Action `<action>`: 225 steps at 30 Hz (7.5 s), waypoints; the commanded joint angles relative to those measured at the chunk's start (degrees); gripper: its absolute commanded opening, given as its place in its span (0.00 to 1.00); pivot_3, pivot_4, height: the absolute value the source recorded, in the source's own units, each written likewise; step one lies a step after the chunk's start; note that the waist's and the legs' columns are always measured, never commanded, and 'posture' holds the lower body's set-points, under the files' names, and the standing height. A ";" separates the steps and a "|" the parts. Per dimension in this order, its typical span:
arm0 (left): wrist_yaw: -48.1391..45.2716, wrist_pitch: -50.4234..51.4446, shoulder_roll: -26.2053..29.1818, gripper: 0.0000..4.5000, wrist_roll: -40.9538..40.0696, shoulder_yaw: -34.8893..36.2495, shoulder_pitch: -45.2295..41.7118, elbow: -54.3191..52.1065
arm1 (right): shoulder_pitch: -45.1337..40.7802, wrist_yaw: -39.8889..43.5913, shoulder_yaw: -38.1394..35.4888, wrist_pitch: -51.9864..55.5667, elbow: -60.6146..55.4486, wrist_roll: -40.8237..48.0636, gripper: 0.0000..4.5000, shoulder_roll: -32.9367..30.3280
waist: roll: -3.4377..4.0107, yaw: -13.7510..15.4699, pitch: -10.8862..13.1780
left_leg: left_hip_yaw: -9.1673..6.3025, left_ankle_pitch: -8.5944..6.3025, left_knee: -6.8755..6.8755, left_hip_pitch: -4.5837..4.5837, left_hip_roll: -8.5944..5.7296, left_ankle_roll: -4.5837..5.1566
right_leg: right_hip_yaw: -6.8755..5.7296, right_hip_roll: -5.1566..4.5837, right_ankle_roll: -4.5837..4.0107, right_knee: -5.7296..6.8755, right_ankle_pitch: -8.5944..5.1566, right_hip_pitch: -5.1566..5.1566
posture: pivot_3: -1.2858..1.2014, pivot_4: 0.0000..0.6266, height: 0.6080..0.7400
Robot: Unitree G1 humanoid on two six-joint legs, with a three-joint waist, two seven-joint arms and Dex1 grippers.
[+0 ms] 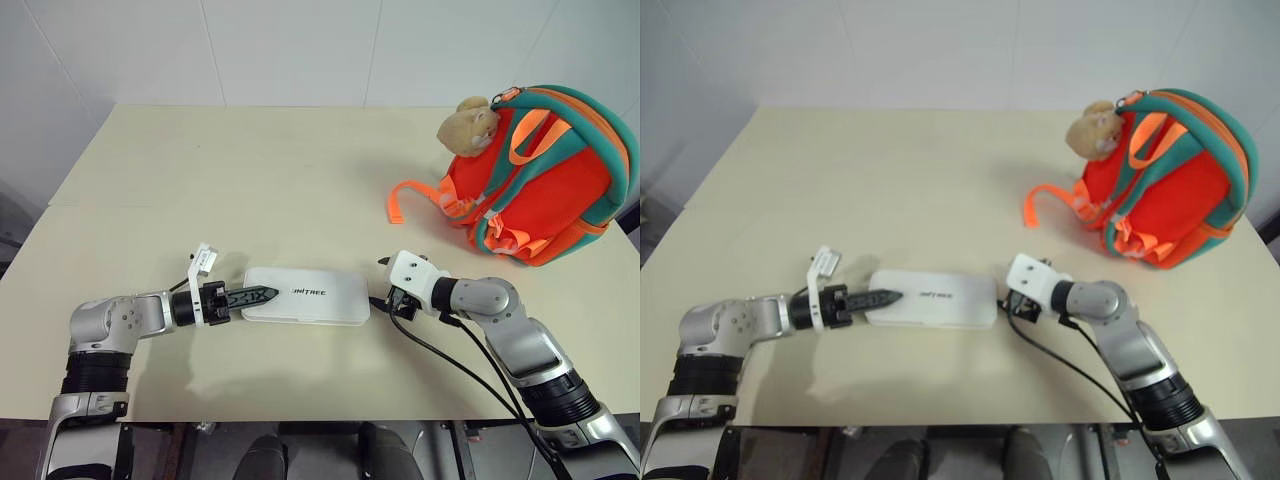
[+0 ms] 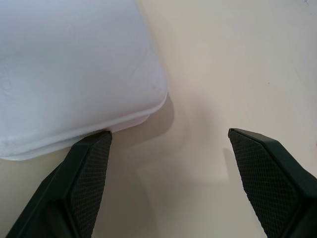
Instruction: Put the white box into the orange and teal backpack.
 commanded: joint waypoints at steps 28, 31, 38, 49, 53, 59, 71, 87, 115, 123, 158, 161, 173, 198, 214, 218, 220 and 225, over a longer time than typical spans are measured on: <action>10.92 12.94 -6.95 0.30 -8.43 17.64 -5.29 3.30 | 5.01 -6.30 -21.44 3.82 -7.72 10.96 1.00 0.91 | -0.02 -0.01 -0.01 | -0.02 -0.01 0.04 0.01 0.00 0.01 | -0.01 0.00 0.03 0.00 0.02 0.04 | 0.52 0.24 1.00; 14.00 13.77 -9.63 0.30 -11.55 23.16 -4.96 2.39 | 5.99 -12.25 -27.77 3.71 -7.54 13.32 1.00 4.73 | -0.02 0.10 -0.01 | -0.02 0.00 0.02 0.00 0.00 0.00 | 0.00 -0.01 0.03 -0.02 0.02 0.03 | 0.52 0.24 1.00; 22.68 14.75 -14.91 0.29 -18.09 32.29 -6.02 -0.36 | 6.29 -19.77 -35.50 1.63 -5.87 16.36 1.00 8.34 | -0.02 0.11 -0.01 | -0.01 0.19 -0.08 -0.02 -0.01 -0.37 | 0.00 -0.03 0.03 -0.11 0.02 0.01 | 0.52 0.24 1.00; 29.80 14.99 -18.23 0.29 -24.05 33.39 -5.50 -2.91 | -1.29 -21.29 -38.74 -4.84 10.26 19.91 1.00 7.51 | -0.02 -0.06 -0.01 | 0.02 0.22 -0.08 0.02 0.00 -0.43 | 0.02 -0.01 0.03 -0.07 0.02 0.02 | 0.52 0.24 1.00; 30.95 14.88 -18.15 0.29 -25.21 32.92 -4.90 -3.33 | -7.06 -20.84 -39.44 -7.95 17.93 22.32 1.00 7.92 | -0.01 -0.23 0.00 | 0.04 0.23 -0.10 0.01 -0.01 -0.45 | 0.04 -0.01 0.04 -0.11 0.03 0.01 | 0.52 0.24 1.00; 32.81 14.57 -18.16 0.29 -27.66 32.93 -3.48 -4.66 | -12.72 -19.57 -37.80 -12.60 27.14 22.56 1.00 6.92 | -0.01 -0.20 0.00 | 0.05 0.25 -0.15 -0.01 0.01 -0.49 | 0.04 0.00 0.04 -0.16 0.03 0.00 | 0.52 0.24 1.00; 36.01 13.09 -18.30 0.29 -31.96 31.55 -0.69 -6.93 | -18.40 -21.11 -32.65 -13.96 34.58 19.65 1.00 7.70 | 0.01 -0.41 0.01 | 0.06 0.26 -0.16 -0.03 0.00 -0.52 | 0.05 -0.01 0.05 -0.18 0.03 -0.01 | 0.52 0.24 1.00; 37.38 10.78 -16.61 0.29 -34.58 28.50 0.37 -6.19 | -18.90 -20.48 -31.16 -14.89 33.82 19.87 0.12 7.78 | 0.01 -1.21 0.01 | 0.06 0.27 -0.16 -0.03 0.00 -0.52 | 0.05 -0.01 0.05 -0.18 0.03 -0.01 | 0.52 0.24 1.00; 25.80 3.25 0.90 0.29 -26.15 26.61 -4.68 7.79 | -7.33 2.73 -23.55 16.11 -13.89 50.05 0.12 1.29 | 0.04 -1.23 0.03 | 0.04 0.21 -0.26 -0.08 0.07 -0.48 | 0.04 0.07 0.02 -0.21 0.02 -0.11 | 0.52 0.24 1.00; 19.47 3.90 5.22 0.29 -21.95 24.30 -6.19 11.14 | -11.00 7.14 -22.96 25.91 -23.37 67.55 0.12 -3.80 | 0.05 -1.28 0.04 | 0.04 0.15 -0.30 -0.10 0.21 -0.52 | 0.03 0.19 -0.05 -0.21 -0.02 -0.19 | 0.52 0.24 1.00; -5.07 -8.20 18.87 0.29 -20.13 34.47 3.92 -8.35 | -2.33 18.74 -15.24 16.53 -20.50 56.09 0.12 -5.19 | 0.03 -1.23 0.05 | 0.09 -0.06 -0.24 -0.07 0.50 -0.57 | -0.03 0.45 -0.31 -0.11 -0.17 -0.24 | 0.52 0.24 1.00; -5.76 -10.21 19.16 0.29 -20.36 33.87 3.30 -10.21 | -2.65 19.21 -15.05 16.11 -19.34 55.35 0.12 -5.14 | 0.03 -1.20 0.05 | 0.09 -0.20 -0.24 -0.07 0.50 -0.32 | -0.03 0.45 -0.31 -0.11 -0.17 -0.24 | 0.52 0.24 1.00; -8.64 -7.90 22.23 0.29 -22.92 32.11 3.91 -14.39 | -2.57 19.40 -14.34 14.67 -16.59 52.68 0.12 -3.07 | 0.04 -1.31 0.05 | 0.10 -0.22 -0.23 -0.06 0.52 -0.28 | -0.03 0.49 -0.33 -0.09 -0.18 -0.24 | 0.52 0.24 1.00; -16.84 -9.08 34.91 0.29 -21.02 25.96 -2.60 -17.98 | -4.65 20.71 -14.11 13.08 -12.92 49.71 0.12 -2.71 | 0.09 -1.42 0.09 | 0.11 -0.25 -0.23 -0.07 0.53 -0.23 | -0.02 0.53 -0.36 -0.07 -0.20 -0.24 | 0.52 0.24 1.00; -16.65 -6.31 37.35 0.29 -20.90 32.13 4.91 -21.24 | -6.83 22.51 -12.54 12.59 -10.01 48.68 0.12 -1.37 | 0.14 -1.39 0.12 | 0.14 -0.27 -0.21 -0.05 0.58 -0.20 | -0.02 0.56 -0.40 0.01 -0.23 -0.26 | 0.52 0.24 1.00; -15.27 -9.69 35.02 0.29 -19.11 29.62 3.65 -22.30 | -7.15 22.73 -12.32 12.75 -9.81 48.30 0.12 -0.86 | 0.14 -1.37 0.12 | 0.14 -0.27 -0.20 -0.02 0.58 -0.20 | -0.02 0.56 -0.40 0.06 -0.23 -0.26 | 0.52 0.24 1.00; -15.15 -12.08 34.16 0.29 -17.65 27.98 2.81 -22.35 | -7.17 22.83 -12.28 12.75 -9.82 48.14 0.12 -0.71 | 0.14 -1.36 0.12 | 0.13 -0.26 -0.19 -0.03 0.58 -0.21 | -0.02 0.56 -0.40 0.07 -0.23 -0.26 | 0.52 0.24 1.00; -16.02 -16.86 33.72 0.29 -14.32 22.63 0.52 -22.54 | -6.99 22.68 -12.41 12.86 -10.15 48.01 0.12 -0.43 | 0.14 -1.30 0.12 | 0.14 -0.26 -0.16 -0.03 0.58 -0.22 | -0.02 0.56 -0.40 0.08 -0.23 -0.26 | 0.52 0.24 1.00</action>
